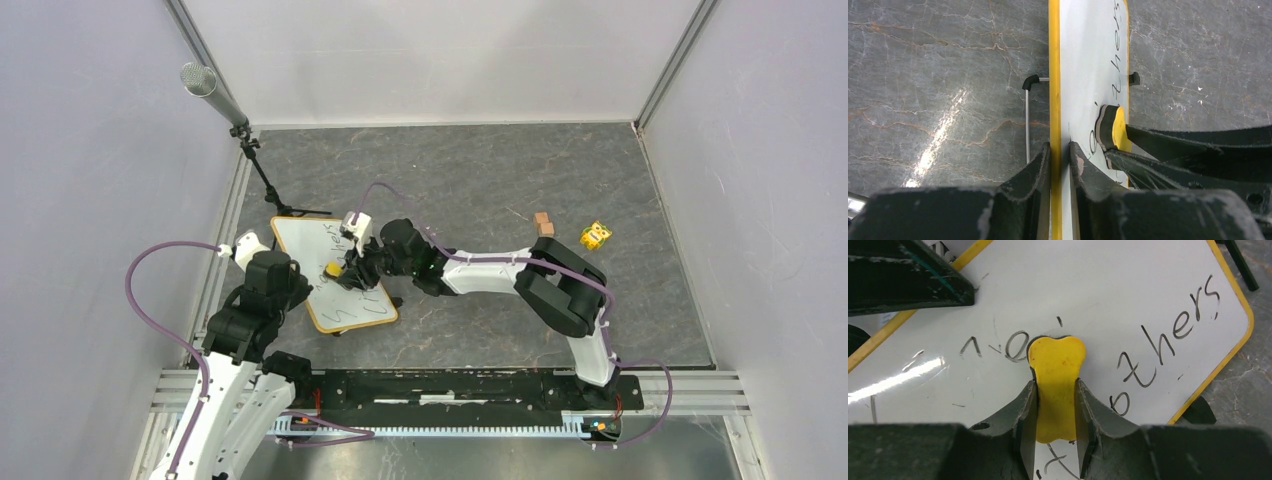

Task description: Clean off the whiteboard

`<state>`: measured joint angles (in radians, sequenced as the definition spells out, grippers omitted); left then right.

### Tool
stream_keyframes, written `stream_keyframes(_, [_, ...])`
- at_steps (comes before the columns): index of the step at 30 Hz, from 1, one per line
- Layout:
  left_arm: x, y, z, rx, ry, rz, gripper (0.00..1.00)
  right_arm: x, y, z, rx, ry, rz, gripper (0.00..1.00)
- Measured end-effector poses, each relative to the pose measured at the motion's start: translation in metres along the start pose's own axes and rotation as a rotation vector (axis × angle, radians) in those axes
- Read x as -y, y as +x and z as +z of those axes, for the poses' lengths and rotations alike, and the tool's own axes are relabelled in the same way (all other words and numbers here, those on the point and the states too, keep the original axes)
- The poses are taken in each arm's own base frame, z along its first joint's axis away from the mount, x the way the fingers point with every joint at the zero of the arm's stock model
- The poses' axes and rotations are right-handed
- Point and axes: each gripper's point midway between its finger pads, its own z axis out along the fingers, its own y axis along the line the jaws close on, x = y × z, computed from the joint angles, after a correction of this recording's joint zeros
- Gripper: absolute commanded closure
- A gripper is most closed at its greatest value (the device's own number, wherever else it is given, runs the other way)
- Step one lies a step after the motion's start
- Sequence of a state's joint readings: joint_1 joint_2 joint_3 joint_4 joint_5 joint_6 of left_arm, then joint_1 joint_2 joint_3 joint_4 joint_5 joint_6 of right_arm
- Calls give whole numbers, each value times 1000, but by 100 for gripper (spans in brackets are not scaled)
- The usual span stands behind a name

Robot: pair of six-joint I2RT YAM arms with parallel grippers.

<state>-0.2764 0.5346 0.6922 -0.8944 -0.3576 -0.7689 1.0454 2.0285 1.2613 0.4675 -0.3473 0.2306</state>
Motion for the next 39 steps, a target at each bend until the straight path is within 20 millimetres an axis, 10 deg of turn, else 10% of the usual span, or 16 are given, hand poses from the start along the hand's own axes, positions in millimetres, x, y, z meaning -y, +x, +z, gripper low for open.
stream_keyframes(12, [-2,1,1,1,-9,2,98,-47,-21,6,8,-59,-222,89])
stream_keyframes(20, [-4,-3,4,23,-22,-3,98,-22,-28,17,-21,-62,-95,88])
stream_keyframes(29, [-1,-3,3,21,-9,-6,98,56,-3,21,-56,71,61,88])
stream_keyframes(39, [0,-3,2,23,-1,-8,98,27,-3,11,-76,54,-105,88])
